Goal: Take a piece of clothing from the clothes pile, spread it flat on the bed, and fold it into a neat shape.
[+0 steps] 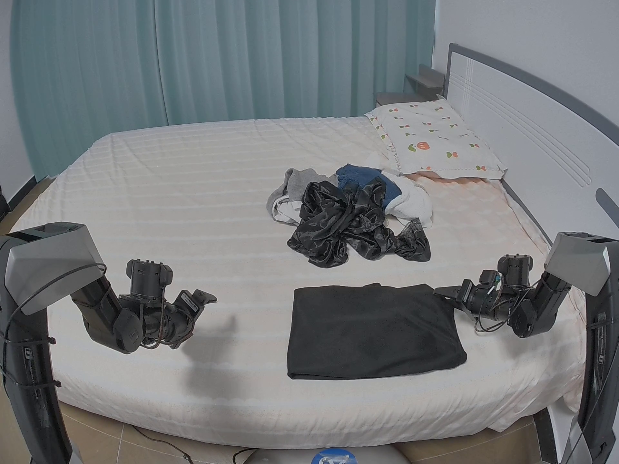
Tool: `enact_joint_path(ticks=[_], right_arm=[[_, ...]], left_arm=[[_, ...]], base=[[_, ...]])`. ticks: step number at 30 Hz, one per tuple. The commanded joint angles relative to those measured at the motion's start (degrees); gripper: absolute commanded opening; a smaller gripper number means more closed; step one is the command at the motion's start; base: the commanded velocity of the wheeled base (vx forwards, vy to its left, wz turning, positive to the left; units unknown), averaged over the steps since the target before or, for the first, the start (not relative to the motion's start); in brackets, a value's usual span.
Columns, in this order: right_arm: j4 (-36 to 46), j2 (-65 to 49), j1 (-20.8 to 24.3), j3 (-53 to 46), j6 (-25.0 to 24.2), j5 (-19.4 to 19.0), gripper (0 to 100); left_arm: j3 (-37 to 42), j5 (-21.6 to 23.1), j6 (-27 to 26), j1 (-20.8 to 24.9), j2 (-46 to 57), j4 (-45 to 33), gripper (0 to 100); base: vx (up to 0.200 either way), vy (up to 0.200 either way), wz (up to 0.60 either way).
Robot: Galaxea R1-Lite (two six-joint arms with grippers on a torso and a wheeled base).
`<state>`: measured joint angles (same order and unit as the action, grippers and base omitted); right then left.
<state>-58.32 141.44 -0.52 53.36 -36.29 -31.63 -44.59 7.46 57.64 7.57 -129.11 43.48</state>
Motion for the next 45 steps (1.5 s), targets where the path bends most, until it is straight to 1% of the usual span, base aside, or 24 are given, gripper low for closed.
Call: enact_joint_path(ticks=[1,16,17,22,27,32,36,37,39,42,44,45], right_arm=[[-0.04,-0.11,-0.09,-0.18,-0.01,-0.09,0],[-0.83,-1.16,-0.79,-0.71,-0.01,-0.01,0],[-0.83,-1.16,-0.88,-0.71,-0.01,0.08,100],[-1.01,-1.07,-0.88,-0.62,0.08,1.49,100],[-2.85,-1.43,-1.23,-0.54,0.08,1.84,100],[-3.99,-3.97,-0.35,3.16,0.26,8.26,100],[-3.91,-4.41,-0.71,3.86,0.17,10.63,100],[-3.99,-4.68,-0.97,3.42,0.26,11.07,100],[-4.08,-7.49,-2.11,1.05,0.43,13.18,100],[-3.91,-13.2,-3.78,-3.44,0.61,13.53,100],[-3.91,-13.2,-3.78,-3.44,0.61,13.53,100],[-3.91,-21.73,-4.13,-10.38,1.22,13.62,100]], left_arm=[[-0.06,0.01,0.02,-0.01,-0.09,0.02,100],[0.03,-0.08,0.02,0.08,-0.09,0.11,100],[0.03,-0.08,0.02,-0.01,-0.09,0.11,100],[0.03,0.01,0.02,-0.01,-0.09,0.02,100],[-0.14,0.01,0.11,-0.01,-0.09,0.02,100],[0.21,0.1,0.46,-0.19,0.35,0.02,100],[0.38,0.19,0.55,-0.36,0.79,0.02,100],[0.38,0.1,0.37,-0.36,0.88,0.02,100],[0.74,-0.52,0.19,-0.36,3.16,0.46,100],[1.79,-0.69,0.19,-0.45,8.17,1.87,100],[1.79,-0.69,0.19,-0.45,8.17,1.87,100],[2.67,-1.66,-1.3,-0.45,13.89,3.8,100]], base=[[0.0,0.0,0.0],[0.0,0.0,0.0],[0.0,0.0,0.0],[0.0,0.0,0.0],[0.0,0.0,0.0],[0.0,0.0,0.0],[0.0,0.0,0.0],[0.0,0.0,0.0],[0.0,0.0,0.0],[0.0,0.0,0.0],[0.0,0.0,0.0],[0.0,0.0,0.0]])
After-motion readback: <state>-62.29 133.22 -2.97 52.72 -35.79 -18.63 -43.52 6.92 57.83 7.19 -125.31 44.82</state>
